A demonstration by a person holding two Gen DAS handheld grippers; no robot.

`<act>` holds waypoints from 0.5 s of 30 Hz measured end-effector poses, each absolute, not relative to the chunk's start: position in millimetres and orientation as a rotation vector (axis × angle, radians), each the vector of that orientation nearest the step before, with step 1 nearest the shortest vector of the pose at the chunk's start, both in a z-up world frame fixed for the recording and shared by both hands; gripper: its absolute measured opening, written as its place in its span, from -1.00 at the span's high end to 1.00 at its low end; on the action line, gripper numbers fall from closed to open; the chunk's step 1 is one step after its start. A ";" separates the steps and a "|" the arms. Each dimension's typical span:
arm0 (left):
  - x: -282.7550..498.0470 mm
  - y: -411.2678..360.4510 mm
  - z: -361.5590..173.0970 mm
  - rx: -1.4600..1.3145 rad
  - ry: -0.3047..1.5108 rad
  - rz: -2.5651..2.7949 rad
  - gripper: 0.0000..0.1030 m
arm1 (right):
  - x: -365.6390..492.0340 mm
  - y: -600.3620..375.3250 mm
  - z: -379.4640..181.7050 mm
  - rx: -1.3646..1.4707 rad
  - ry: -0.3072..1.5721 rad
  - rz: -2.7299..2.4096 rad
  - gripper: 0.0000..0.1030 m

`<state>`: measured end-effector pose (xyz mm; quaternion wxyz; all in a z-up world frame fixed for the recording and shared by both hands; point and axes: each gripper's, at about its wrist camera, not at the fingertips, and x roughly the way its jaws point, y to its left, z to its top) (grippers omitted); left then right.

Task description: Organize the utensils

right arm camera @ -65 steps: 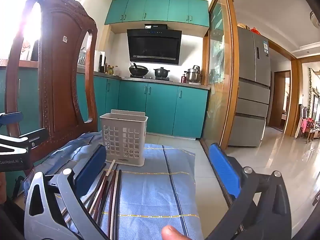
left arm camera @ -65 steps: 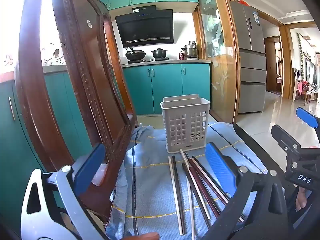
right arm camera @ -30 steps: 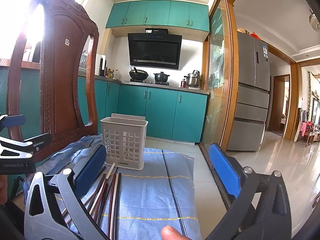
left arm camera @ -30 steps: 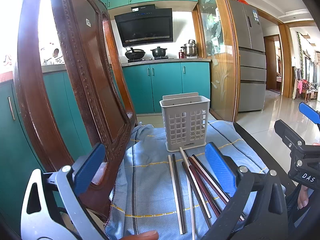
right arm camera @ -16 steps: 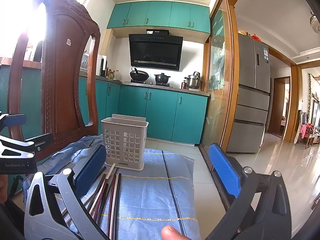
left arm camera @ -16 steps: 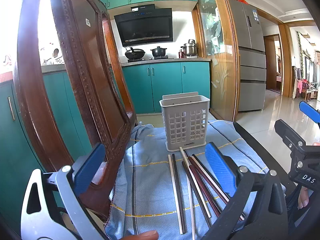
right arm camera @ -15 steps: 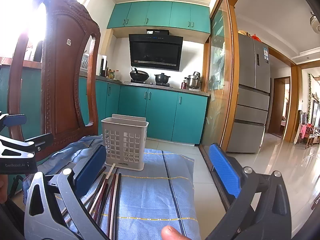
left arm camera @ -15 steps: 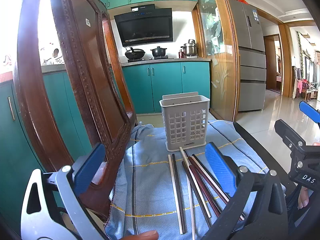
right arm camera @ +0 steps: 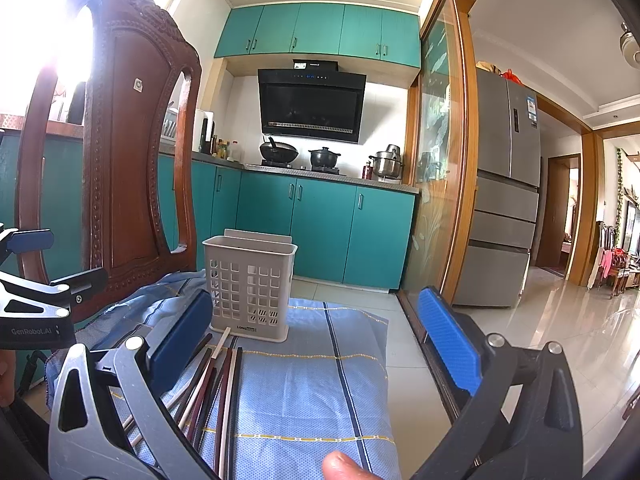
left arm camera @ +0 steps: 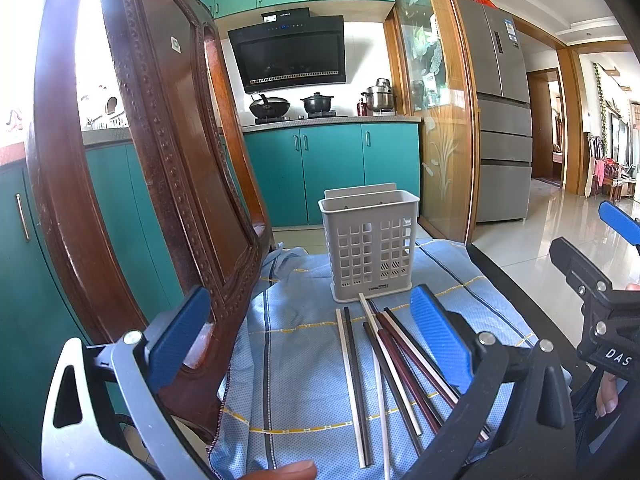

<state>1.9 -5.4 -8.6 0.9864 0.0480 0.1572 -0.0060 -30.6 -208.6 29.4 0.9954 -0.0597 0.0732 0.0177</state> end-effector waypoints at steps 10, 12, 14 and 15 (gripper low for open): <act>2.0 -5.0 -7.7 0.098 0.316 -0.012 -0.93 | -30.5 -208.7 29.3 -0.121 0.146 0.034 -0.95; 2.1 -4.8 -7.4 0.097 0.317 -0.013 -0.93 | -30.7 -208.8 29.1 -0.119 0.146 0.036 -0.95; 2.1 -5.5 -8.3 0.097 0.317 -0.012 -0.93 | -30.7 -208.8 29.2 -0.121 0.146 0.034 -0.95; 2.0 -5.7 -8.8 0.097 0.317 -0.012 -0.93 | -31.2 -208.8 28.9 -0.120 0.144 0.035 -0.95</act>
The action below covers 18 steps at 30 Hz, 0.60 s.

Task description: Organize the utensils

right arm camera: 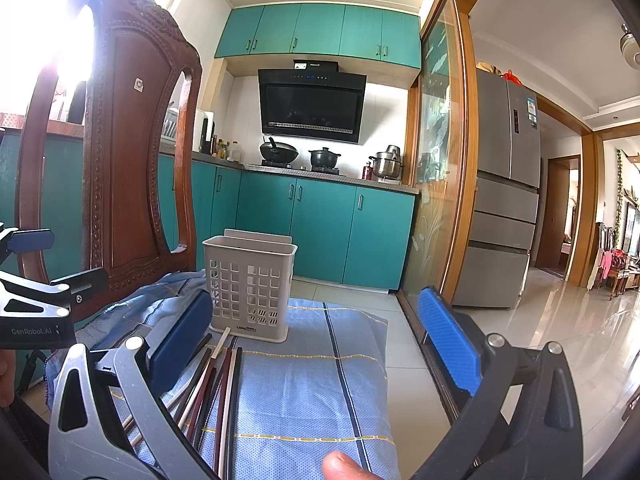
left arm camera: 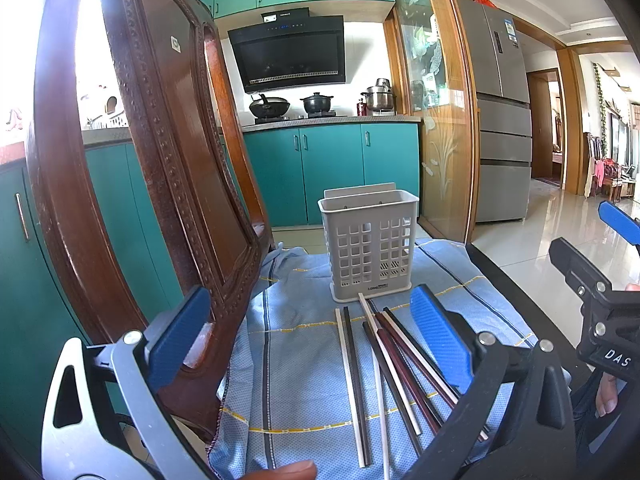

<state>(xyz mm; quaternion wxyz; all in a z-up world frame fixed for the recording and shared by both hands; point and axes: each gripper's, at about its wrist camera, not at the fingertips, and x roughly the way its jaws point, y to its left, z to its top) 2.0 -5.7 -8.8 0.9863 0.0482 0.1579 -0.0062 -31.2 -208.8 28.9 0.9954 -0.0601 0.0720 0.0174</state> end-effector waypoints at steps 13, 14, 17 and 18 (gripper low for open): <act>2.4 -6.4 -12.6 0.097 0.318 -0.017 -0.93 | -31.4 -209.3 29.4 -0.120 0.143 0.032 -0.95; 2.2 -7.1 -13.5 0.098 0.317 -0.018 -0.93 | -31.1 -209.7 29.5 -0.119 0.144 0.032 -0.95; 2.1 -7.4 -14.9 0.099 0.319 -0.019 -0.93 | -31.7 -210.0 30.4 -0.118 0.142 0.032 -0.95; 1.9 -7.2 -14.2 0.098 0.319 -0.019 -0.93 | -31.6 -210.3 30.5 -0.118 0.142 0.032 -0.95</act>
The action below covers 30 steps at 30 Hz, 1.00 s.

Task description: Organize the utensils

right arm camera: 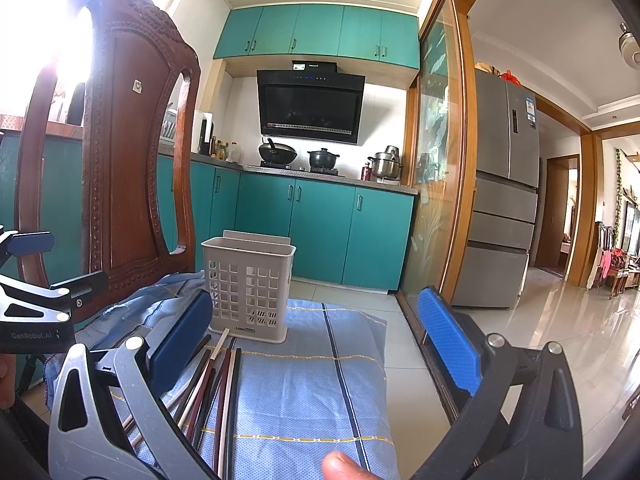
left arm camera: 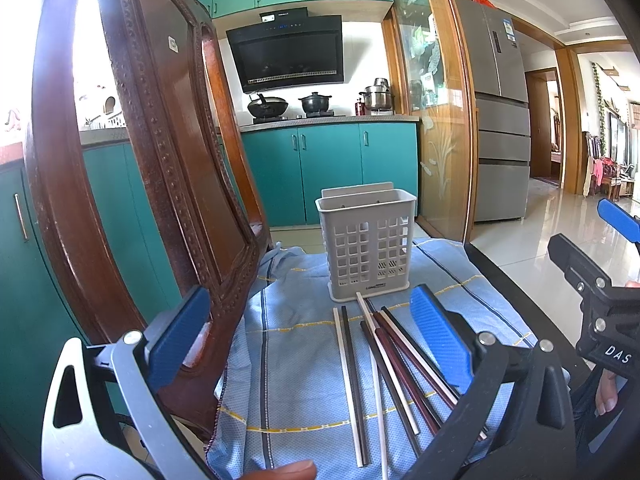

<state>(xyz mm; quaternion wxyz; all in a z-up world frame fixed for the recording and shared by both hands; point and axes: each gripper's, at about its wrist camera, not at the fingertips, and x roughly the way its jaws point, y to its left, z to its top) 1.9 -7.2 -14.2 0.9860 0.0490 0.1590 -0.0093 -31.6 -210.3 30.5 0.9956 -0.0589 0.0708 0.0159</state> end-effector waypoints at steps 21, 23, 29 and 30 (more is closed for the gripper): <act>10.7 -21.4 -26.0 0.178 0.405 -0.028 -0.93 | 10.0 -227.8 17.7 -0.072 0.373 -0.057 -0.95; 11.5 -21.2 -27.4 0.172 0.419 -0.041 -0.93 | 16.0 -235.4 14.5 -0.023 0.415 -0.030 -0.94; 19.8 -20.5 -31.9 0.174 0.474 -0.027 -0.68 | 40.6 -224.7 -2.1 -0.038 0.566 0.052 -0.17; 26.1 -21.5 -32.8 0.178 0.509 -0.039 -0.41 | 47.5 -219.6 -4.3 -0.047 0.608 0.090 -0.01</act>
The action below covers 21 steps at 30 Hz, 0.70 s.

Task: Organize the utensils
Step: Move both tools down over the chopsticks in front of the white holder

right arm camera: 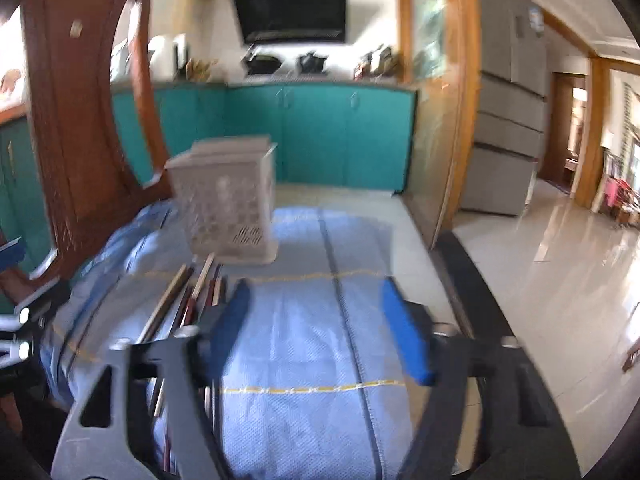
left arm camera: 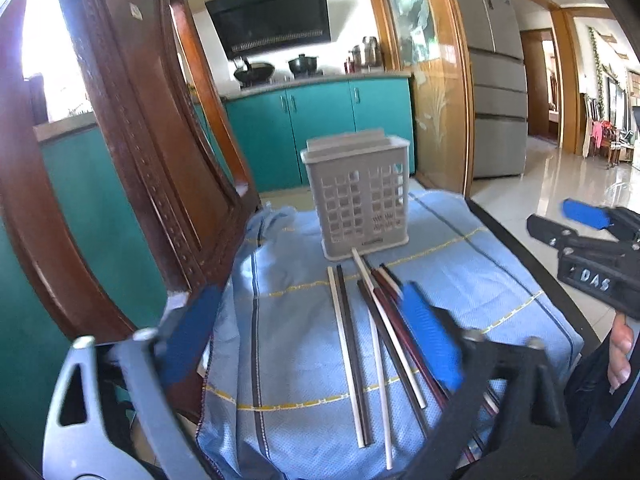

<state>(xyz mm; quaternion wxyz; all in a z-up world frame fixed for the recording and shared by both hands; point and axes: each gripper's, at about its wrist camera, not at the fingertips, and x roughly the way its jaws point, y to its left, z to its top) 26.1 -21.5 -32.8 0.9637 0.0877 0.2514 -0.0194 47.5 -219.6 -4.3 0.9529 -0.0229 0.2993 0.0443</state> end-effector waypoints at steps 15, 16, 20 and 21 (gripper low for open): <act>181.8 -4.8 -58.6 0.022 0.968 -0.155 0.42 | 198.3 -147.5 -87.4 -0.027 1.194 0.376 0.41; 188.5 -5.9 -67.8 0.018 1.011 -0.146 0.45 | 203.5 -146.2 -87.6 -0.023 1.193 0.369 0.43; 206.4 -6.3 -96.9 0.000 1.134 -0.096 0.47 | 218.2 -123.3 -97.1 -0.115 1.185 0.362 0.60; 208.8 -6.5 -101.2 0.000 1.150 -0.084 0.48 | 216.8 -119.9 -98.1 -0.151 1.171 0.339 0.82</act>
